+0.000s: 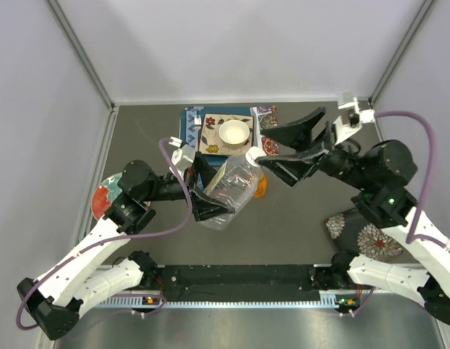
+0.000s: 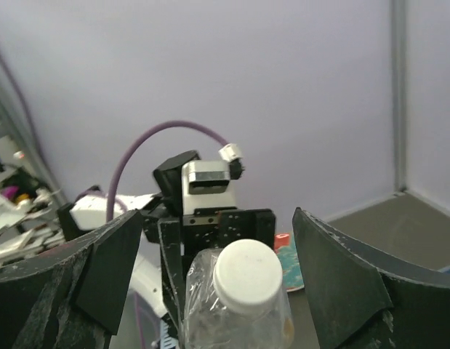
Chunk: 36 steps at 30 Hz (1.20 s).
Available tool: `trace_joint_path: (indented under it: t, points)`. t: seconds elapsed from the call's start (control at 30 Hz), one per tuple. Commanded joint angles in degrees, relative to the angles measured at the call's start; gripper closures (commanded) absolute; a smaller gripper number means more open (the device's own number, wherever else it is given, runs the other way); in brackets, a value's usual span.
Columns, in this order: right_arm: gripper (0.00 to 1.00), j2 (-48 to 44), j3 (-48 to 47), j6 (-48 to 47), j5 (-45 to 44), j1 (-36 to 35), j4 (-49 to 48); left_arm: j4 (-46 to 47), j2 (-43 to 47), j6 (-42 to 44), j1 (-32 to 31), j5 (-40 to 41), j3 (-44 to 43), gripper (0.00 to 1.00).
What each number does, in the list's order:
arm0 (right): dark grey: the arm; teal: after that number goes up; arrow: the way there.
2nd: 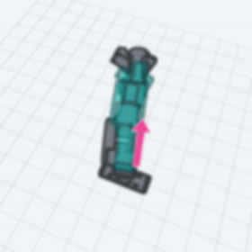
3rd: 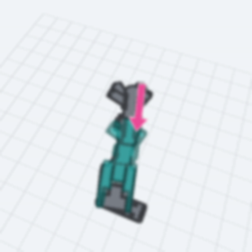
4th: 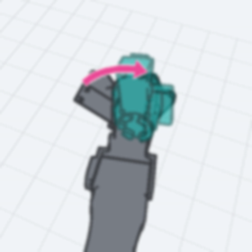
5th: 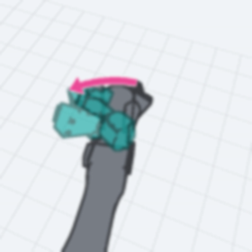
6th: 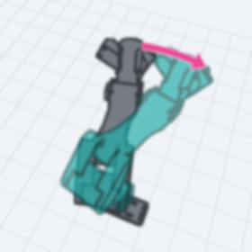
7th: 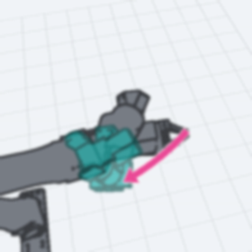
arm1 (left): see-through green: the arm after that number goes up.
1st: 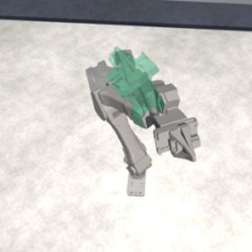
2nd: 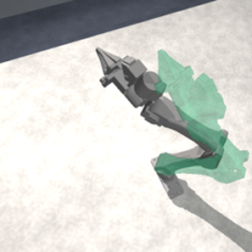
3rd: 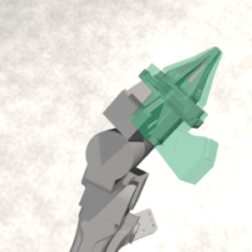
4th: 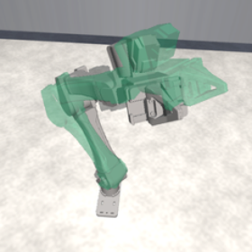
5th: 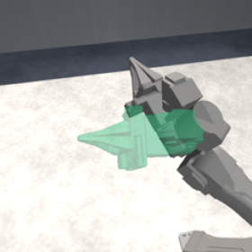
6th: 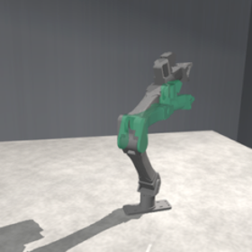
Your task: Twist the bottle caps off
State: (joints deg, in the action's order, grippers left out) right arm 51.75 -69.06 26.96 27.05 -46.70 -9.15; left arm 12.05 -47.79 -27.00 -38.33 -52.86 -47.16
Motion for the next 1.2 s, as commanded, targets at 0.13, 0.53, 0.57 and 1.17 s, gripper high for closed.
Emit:
trace_joint_path:
  t: [0.13,0.53,0.57,1.17]
  points:
    - [0.15,1.95,-14.59,-1.04,-25.63,0.12,29.06,-14.86,0.59,17.76,-2.97,31.81,-7.94,0.51]
    - [0.16,9.07,-19.18,2.74,-35.40,-0.41,34.02,-20.58,-4.24,31.48,-17.12,76.57,-12.26,0.76]
    - [0.16,9.68,-19.62,3.01,-35.14,-0.50,34.02,-20.41,-4.59,32.44,-18.00,79.81,-12.17,0.76]
    - [0.18,18.65,-21.56,6.08,-32.41,-0.50,25.94,-17.68,-3.45,32.81,-21.09,78.97,-9.36,0.74]
